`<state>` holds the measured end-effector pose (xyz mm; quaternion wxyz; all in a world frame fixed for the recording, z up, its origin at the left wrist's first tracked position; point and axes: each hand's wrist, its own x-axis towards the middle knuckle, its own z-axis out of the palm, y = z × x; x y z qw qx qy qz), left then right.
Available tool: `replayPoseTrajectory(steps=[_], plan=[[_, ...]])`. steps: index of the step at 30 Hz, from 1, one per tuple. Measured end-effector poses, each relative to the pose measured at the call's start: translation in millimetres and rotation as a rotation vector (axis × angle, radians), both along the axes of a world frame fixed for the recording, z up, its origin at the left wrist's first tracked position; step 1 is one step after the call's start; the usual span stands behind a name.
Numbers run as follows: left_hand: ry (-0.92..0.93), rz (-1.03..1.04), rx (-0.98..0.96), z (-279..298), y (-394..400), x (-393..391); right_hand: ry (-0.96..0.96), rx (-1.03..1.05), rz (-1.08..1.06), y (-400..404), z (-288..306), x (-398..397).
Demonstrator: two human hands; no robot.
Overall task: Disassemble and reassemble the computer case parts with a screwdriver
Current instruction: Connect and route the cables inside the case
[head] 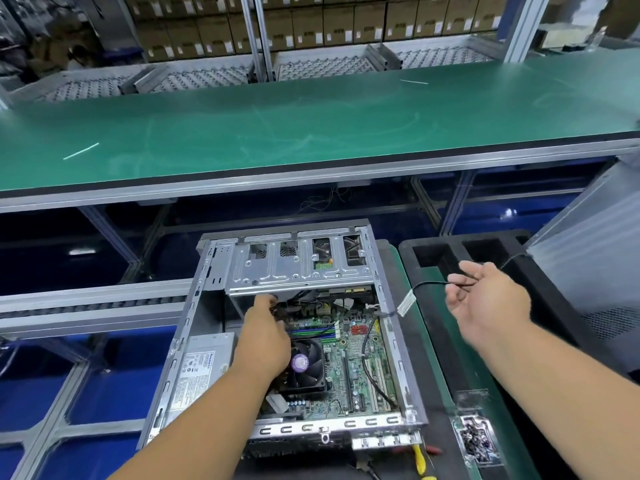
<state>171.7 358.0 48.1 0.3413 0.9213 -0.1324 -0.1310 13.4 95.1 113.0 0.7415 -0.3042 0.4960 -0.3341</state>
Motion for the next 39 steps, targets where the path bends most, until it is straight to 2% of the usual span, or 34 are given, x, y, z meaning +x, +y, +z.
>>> replayPoseTrajectory(steps=[4, 5, 6, 8, 10, 11, 12, 14, 15, 17, 21, 30, 36, 39], plan=[[-0.015, -0.046, 0.048, 2, -1, -1, 0.208, -0.039, 0.012, -20, -34, 4], [-0.01, -0.038, 0.043, 4, 0, -3, 0.255, -0.107, 0.05, -22, -38, 6], [-0.014, -0.024, 0.028, 6, 1, -3, 0.406, -0.223, 0.163, -26, -43, 6], [-0.016, 0.023, -0.047, 10, 4, -6, 0.914, -0.383, 0.444, -35, -56, 3], [-0.008, 0.081, -0.146, 16, 9, -12, 1.365, -0.746, 0.671, -37, -58, 5], [-0.007, 0.099, -0.185, 17, 11, -17, 1.382, -0.797, 0.678, -40, -63, 6], [-0.008, 0.111, -0.215, 19, 14, -21, 1.309, -0.781, 0.645, -41, -68, 3], [-0.007, 0.134, -0.247, 20, 18, -31, 0.925, -0.464, 0.445, -48, -83, 7], [-0.004, 0.147, -0.257, 21, 20, -34, 0.799, -0.386, 0.419, -42, -91, 9], [0.003, 0.172, -0.275, 21, 24, -40, 0.618, -0.235, 0.443, -29, -99, 12], [-0.048, 0.214, -0.31, 22, 33, -44, 0.416, -0.083, 0.608, -12, -106, 12], [-0.055, 0.248, -0.413, 19, 39, -43, 0.397, -0.262, 0.573, 44, -82, -53], [-0.032, 0.26, -0.48, 19, 40, -43, 0.53, -0.541, 0.504, 103, -78, -108], [-0.03, 0.224, -0.478, 20, 39, -44, 0.516, -0.617, 0.551, 133, -83, -131]])
